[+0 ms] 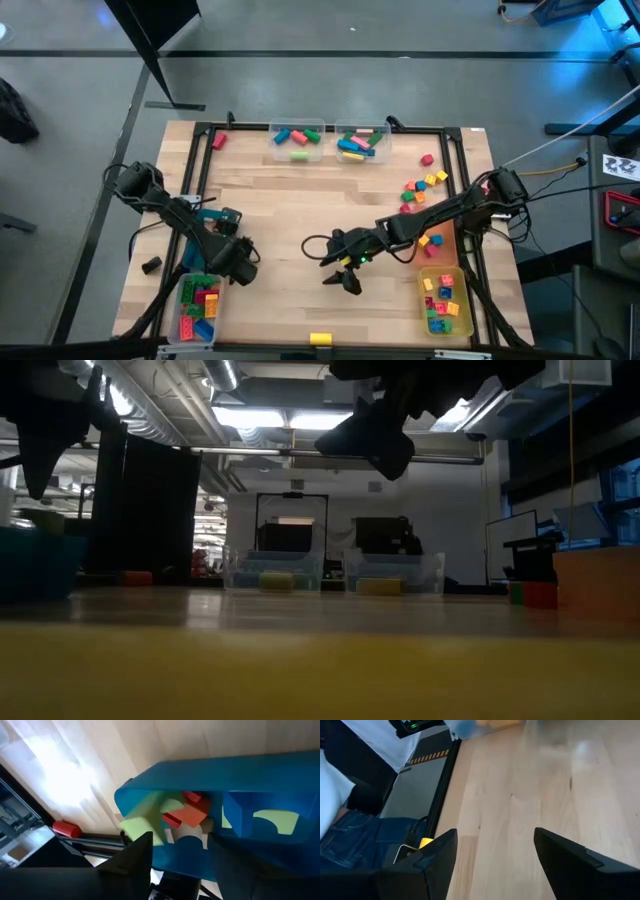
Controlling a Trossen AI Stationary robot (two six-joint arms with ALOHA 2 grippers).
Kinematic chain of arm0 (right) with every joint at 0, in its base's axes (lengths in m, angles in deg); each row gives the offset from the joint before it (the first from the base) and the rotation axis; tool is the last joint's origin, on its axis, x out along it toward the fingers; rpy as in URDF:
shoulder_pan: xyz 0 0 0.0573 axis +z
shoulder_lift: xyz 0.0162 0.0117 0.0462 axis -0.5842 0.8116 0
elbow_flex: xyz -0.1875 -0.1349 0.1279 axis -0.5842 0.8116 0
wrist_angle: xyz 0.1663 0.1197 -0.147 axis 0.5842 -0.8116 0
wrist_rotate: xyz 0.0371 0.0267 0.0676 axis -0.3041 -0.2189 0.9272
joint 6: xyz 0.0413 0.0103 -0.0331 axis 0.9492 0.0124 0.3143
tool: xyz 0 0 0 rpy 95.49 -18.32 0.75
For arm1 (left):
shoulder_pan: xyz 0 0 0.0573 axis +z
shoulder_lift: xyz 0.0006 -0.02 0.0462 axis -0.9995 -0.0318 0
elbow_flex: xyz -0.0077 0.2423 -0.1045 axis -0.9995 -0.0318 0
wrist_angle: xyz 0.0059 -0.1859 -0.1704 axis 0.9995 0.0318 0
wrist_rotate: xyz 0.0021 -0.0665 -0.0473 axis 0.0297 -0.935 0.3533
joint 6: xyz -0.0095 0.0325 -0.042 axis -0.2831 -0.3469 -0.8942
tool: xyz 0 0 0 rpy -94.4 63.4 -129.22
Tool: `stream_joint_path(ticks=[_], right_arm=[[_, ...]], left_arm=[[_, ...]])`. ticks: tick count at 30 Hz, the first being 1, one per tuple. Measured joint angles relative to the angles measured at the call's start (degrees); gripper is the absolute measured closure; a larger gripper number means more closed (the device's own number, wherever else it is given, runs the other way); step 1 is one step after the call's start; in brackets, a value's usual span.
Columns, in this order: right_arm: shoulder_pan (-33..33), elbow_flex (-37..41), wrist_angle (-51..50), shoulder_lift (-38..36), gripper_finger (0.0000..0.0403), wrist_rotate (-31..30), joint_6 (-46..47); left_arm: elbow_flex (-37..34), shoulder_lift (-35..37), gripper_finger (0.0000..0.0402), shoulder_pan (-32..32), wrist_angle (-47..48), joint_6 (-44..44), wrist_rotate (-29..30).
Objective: Sort blocks by size
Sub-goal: Put the yellow block into the top left transparent bin
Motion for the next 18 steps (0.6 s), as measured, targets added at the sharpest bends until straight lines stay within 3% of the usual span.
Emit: stream_joint_path(ticks=[6,9,18], right_arm=[[0.22,0.0,-0.83,0.0,0.0139,-0.98,-0.02],[0.22,0.0,-2.55,0.0,0.0139,-0.98,0.01],[1.0,0.0,-5.6,0.0,0.0139,-1.02,2.36]], left_arm=[[1.64,0.0,0.0235,0.5,-1.47,-0.4,0.53],[3.77,0.0,0.0241,1.03,-6.94,-0.39,0.79],[6.0,0.0,0.0249,1.51,-40.78,8.72,0.74]])
